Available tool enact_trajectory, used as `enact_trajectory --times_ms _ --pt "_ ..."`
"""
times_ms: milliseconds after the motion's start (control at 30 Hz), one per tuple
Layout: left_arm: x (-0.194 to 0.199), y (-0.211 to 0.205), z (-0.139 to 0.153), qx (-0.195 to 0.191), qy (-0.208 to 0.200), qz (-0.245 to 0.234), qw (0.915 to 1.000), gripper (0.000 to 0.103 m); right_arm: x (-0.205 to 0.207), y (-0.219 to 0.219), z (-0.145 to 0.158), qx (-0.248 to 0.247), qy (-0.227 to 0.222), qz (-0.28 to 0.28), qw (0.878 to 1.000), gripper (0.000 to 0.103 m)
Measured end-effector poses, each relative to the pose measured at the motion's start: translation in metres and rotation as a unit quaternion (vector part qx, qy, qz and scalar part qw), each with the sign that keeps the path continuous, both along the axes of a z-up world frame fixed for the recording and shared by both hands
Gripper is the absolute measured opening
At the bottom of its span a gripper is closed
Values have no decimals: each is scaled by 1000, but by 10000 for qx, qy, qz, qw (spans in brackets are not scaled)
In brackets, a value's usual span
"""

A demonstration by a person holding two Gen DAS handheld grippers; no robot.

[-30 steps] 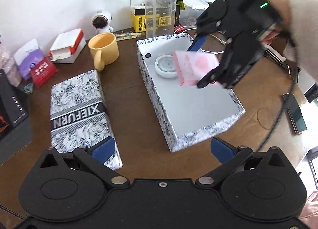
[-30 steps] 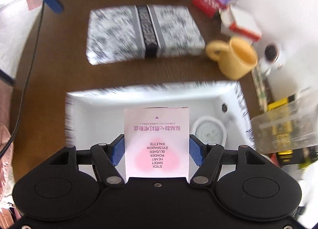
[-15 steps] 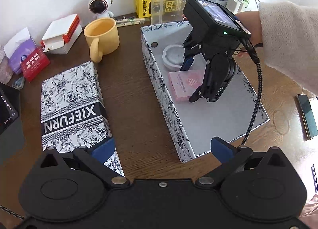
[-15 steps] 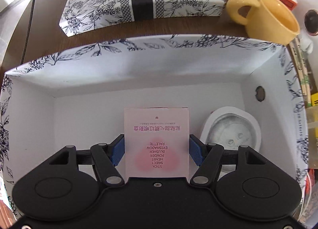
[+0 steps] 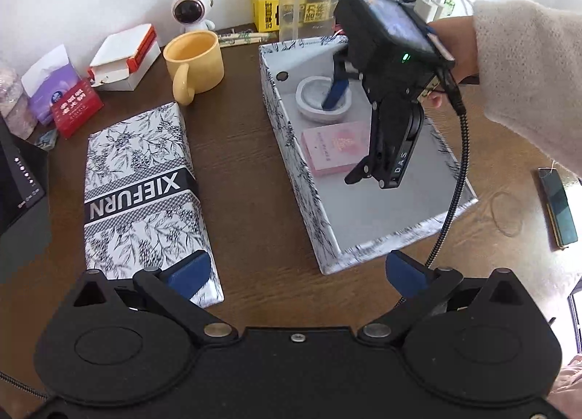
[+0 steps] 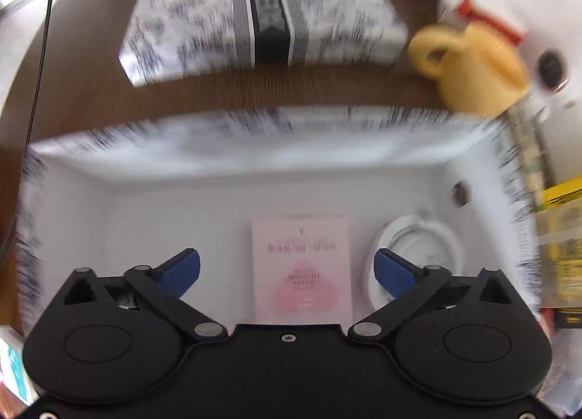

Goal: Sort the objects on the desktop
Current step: 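Move the left tool over the blue-and-white floss box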

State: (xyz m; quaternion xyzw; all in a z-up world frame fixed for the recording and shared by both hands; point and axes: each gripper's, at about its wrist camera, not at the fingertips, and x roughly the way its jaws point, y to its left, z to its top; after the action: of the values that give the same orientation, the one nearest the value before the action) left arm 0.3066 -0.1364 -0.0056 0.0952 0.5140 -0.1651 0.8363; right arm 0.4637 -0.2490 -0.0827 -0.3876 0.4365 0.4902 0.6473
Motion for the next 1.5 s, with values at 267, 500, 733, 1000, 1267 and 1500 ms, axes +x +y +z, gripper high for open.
enact_trajectory --times_ms 267,500,733,1000,1267,1500 --pt "-59 1 24 -53 -290 -246 9993 103 -85 -32 93 544 -530 -433 9962 103" --pt "-97 -14 31 -138 -321 -685 9970 103 -203 -76 129 421 -1085 -887 9892 103" --pt "-124 -54 16 -101 -253 -1490 9885 103 -303 -109 123 319 -923 -1534 9833 103" --pt "-147 -102 -4 148 -286 -2433 9694 103 -359 -119 99 159 -539 -1834 9814 103" --pt "-162 -136 -38 541 -320 -3439 9369 103 -380 -125 84 212 -377 -2190 9748 103" --pt "-163 -157 -76 711 -154 -4362 8969 103 -390 -135 72 115 -207 -2446 9693 103"
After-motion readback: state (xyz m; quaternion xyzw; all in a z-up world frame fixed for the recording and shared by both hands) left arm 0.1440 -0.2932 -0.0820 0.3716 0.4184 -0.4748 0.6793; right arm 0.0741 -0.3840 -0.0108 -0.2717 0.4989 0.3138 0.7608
